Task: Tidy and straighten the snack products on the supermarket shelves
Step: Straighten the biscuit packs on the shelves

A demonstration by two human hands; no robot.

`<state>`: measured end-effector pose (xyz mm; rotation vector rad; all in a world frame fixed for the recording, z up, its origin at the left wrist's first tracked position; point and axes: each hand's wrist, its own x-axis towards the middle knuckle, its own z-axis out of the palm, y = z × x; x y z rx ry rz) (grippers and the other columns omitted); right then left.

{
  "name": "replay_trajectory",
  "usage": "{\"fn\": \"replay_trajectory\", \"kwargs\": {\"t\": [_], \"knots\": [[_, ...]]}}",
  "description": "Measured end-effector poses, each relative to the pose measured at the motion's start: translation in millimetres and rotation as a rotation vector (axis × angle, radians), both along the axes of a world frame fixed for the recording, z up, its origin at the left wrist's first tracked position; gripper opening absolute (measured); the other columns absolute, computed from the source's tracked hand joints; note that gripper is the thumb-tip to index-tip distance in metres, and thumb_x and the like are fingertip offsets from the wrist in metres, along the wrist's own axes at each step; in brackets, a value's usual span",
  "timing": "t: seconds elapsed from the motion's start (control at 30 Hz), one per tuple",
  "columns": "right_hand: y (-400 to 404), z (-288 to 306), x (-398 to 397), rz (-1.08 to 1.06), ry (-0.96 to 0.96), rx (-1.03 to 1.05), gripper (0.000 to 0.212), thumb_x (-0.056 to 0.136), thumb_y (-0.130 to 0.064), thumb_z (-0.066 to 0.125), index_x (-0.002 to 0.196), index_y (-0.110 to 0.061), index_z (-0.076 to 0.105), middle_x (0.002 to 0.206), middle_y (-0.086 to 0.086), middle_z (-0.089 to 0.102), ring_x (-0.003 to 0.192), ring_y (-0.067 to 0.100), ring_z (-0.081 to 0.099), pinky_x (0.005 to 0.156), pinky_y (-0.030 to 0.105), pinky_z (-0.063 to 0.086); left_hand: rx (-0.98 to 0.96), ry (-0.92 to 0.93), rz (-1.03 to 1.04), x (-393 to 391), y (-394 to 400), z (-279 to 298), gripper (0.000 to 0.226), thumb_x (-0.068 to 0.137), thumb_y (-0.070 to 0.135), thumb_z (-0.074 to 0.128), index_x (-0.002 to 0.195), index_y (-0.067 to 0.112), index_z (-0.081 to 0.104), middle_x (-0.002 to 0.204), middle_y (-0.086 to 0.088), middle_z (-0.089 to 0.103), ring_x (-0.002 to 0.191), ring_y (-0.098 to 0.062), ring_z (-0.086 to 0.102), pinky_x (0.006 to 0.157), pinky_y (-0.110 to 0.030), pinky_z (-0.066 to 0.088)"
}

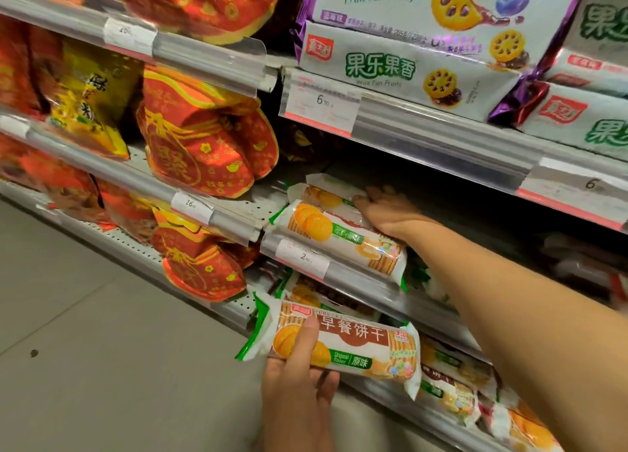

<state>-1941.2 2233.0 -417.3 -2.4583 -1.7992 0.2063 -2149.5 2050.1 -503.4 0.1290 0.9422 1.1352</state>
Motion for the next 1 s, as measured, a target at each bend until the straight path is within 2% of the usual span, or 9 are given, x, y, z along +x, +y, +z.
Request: {"fn": "replay_trajectory", "kwargs": {"t": [0.2, 0.3, 0.37, 0.47, 0.63, 0.77, 0.83, 0.93, 1.0], "knots": [[-6, 1, -2, -0.01, 0.101, 0.021, 0.068, 0.102, -0.066, 0.02, 0.16, -0.03, 0.019, 0.166, 0.007, 0.024, 0.148, 0.035, 0.03, 0.116, 0.047, 0.03, -0.027, 0.011, 0.087, 3, 4, -2, 0.036, 0.082, 0.033, 0.079, 0.116, 0.024, 0.07, 0.084, -0.003, 0.073, 0.066, -0.016, 0.062, 0.069, -0.033, 0.049], [-41, 9, -22, 0.1, 0.109, 0.359, 0.06, 0.104, -0.056, 0.034, 0.156, -0.026, 0.031, 0.159, 0.006, 0.041, 0.141, 0.029, 0.042, 0.113, 0.042, 0.036, 0.016, 0.005, 0.104, -2, 4, -4, 0.035, 0.083, 0.032, 0.078, 0.117, 0.026, 0.069, 0.072, 0.003, 0.069, 0.058, -0.008, 0.062, 0.07, -0.033, 0.049], [-84, 12, -41, 0.342, 0.1, 0.566, 0.044, 0.104, -0.045, 0.045, 0.141, -0.022, 0.051, 0.137, 0.001, 0.062, 0.12, 0.019, 0.059, 0.102, 0.04, 0.048, 0.042, -0.004, 0.105, -3, 6, -6, 0.034, 0.085, 0.031, 0.076, 0.118, 0.025, 0.069, 0.066, 0.005, 0.066, 0.053, -0.004, 0.062, 0.069, -0.032, 0.048], [-149, 5, -53, 0.627, -0.002, 0.429, 0.041, 0.101, -0.052, 0.045, 0.128, -0.027, 0.06, 0.119, -0.011, 0.069, 0.105, 0.008, 0.064, 0.09, 0.035, 0.054, 0.102, -0.001, 0.082, -2, 8, -3, 0.04, 0.085, 0.032, 0.074, 0.124, 0.028, 0.066, 0.095, 0.0, 0.079, 0.088, -0.017, 0.076, 0.079, -0.036, 0.054], [-198, -16, -40, 0.587, -0.133, 0.107, 0.078, 0.087, -0.081, 0.039, 0.152, -0.042, 0.019, 0.141, -0.016, 0.055, 0.115, 0.007, 0.06, 0.083, 0.03, 0.056, 0.181, -0.05, -0.006, 1, 11, 4, 0.067, 0.066, 0.036, 0.081, 0.128, 0.022, 0.063, 0.111, -0.011, 0.076, 0.105, -0.029, 0.073, 0.097, -0.047, 0.053], [-207, -10, -25, 0.56, -0.219, 0.259, 0.073, 0.084, -0.069, 0.054, 0.144, -0.031, 0.038, 0.123, -0.008, 0.068, 0.098, 0.014, 0.068, 0.07, 0.032, 0.057, 0.291, -0.09, -0.109, 8, 13, 6, 0.08, 0.061, 0.043, 0.092, 0.132, 0.022, 0.06, 0.123, -0.014, 0.072, 0.116, -0.028, 0.069, 0.106, -0.052, 0.047], [-208, 4, -16, 0.487, -0.158, 0.33, 0.071, 0.082, -0.068, 0.056, 0.14, -0.03, 0.041, 0.119, -0.009, 0.067, 0.095, 0.013, 0.066, 0.071, 0.033, 0.057, 0.461, 0.029, -0.198, 12, 12, 8, 0.083, 0.054, 0.072, 0.087, 0.123, 0.035, 0.06, 0.142, -0.008, 0.06, 0.125, -0.021, 0.063, 0.113, -0.053, 0.041], [-201, 20, -4, 0.364, -0.057, 0.425, 0.066, 0.083, -0.066, 0.062, 0.135, -0.031, 0.042, 0.116, -0.009, 0.065, 0.093, 0.01, 0.064, 0.072, 0.035, 0.058, 0.616, 0.21, -0.357, 21, 13, 4, 0.055, 0.077, 0.06, 0.067, 0.13, 0.057, 0.051, 0.145, 0.027, 0.052, 0.12, 0.009, 0.059, 0.109, -0.031, 0.046], [-185, 26, -2, 0.315, -0.063, 0.455, 0.067, 0.082, -0.066, 0.063, 0.134, -0.03, 0.041, 0.116, -0.007, 0.066, 0.093, 0.014, 0.065, 0.073, 0.04, 0.058, 0.796, 0.499, -0.446, 30, 18, -9, 0.064, 0.084, 0.053, 0.06, 0.144, 0.057, 0.038, 0.154, 0.036, 0.033, 0.138, 0.015, 0.035, 0.117, -0.025, 0.035]]}}
